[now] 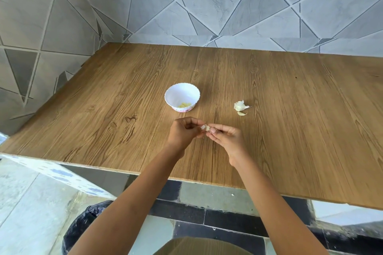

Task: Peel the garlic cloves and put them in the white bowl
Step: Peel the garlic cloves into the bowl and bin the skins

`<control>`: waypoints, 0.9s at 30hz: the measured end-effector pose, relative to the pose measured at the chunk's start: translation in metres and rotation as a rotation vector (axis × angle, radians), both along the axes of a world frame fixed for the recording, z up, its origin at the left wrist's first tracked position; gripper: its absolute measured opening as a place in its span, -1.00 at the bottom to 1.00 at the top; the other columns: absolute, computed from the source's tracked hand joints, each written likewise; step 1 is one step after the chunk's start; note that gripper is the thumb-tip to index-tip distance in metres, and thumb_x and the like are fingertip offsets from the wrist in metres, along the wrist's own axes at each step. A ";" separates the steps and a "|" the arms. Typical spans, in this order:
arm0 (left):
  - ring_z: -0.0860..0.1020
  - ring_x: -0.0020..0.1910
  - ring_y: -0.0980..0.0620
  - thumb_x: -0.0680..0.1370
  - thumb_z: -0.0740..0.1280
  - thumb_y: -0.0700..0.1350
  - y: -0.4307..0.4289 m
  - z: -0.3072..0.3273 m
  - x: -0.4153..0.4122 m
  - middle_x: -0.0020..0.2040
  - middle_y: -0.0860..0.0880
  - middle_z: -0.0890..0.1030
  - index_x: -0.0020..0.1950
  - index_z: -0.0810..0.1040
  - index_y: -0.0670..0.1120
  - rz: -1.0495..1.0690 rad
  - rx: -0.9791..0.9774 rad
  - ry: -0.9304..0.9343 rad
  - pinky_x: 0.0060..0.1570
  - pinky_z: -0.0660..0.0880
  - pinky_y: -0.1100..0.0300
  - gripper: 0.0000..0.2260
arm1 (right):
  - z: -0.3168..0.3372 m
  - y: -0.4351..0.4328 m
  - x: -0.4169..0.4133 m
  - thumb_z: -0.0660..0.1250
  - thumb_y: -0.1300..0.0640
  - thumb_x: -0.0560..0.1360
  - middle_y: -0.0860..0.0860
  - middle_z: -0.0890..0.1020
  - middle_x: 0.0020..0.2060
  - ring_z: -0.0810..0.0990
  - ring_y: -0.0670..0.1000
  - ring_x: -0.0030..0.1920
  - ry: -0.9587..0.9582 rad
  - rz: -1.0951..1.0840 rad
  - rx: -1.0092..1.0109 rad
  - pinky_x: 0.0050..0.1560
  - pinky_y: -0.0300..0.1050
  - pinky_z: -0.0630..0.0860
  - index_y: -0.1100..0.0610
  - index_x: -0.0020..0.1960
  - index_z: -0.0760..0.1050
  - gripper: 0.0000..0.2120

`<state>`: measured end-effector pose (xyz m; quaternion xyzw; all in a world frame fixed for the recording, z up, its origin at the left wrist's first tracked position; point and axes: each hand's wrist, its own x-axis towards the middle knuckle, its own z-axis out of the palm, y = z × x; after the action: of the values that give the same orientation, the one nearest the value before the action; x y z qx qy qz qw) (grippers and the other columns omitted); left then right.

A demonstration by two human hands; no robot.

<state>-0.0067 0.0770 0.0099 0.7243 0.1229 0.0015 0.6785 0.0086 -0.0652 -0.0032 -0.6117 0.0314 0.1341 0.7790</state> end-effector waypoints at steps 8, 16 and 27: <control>0.59 -0.32 0.11 0.43 0.44 -0.33 -0.003 0.004 -0.003 -0.28 -0.07 0.62 -0.18 0.62 -0.14 0.034 0.127 -0.031 -0.23 0.54 0.30 -0.89 | -0.002 -0.006 0.006 0.38 0.34 0.47 0.11 0.68 -0.27 0.66 -0.04 -0.29 -0.104 0.059 -0.246 -0.10 -0.23 0.61 0.32 0.00 0.60 -0.88; 0.60 -0.26 0.06 0.42 0.47 -0.30 -0.003 0.009 -0.004 -0.27 -0.03 0.64 -0.22 0.63 -0.06 0.043 0.233 -0.055 -0.08 0.58 0.20 -0.86 | 0.002 -0.007 0.009 0.33 0.40 0.48 0.10 0.66 -0.28 0.66 -0.09 -0.32 -0.160 0.100 -0.297 -0.20 -0.31 0.59 0.33 0.01 0.59 -0.87; 0.61 -0.27 0.05 0.41 0.46 -0.32 0.001 0.010 -0.005 -0.28 -0.04 0.65 -0.23 0.64 -0.07 0.006 0.281 -0.061 -0.07 0.59 0.17 -0.85 | 0.007 -0.013 0.012 0.33 0.38 0.49 0.07 0.63 -0.35 0.61 -0.12 -0.38 -0.261 0.239 -0.440 -0.27 -0.31 0.57 0.30 -0.08 0.60 -0.92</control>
<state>-0.0116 0.0782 0.0203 0.8114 0.1029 0.0429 0.5738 0.0202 -0.0783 0.0041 -0.7775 -0.1129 0.1352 0.6037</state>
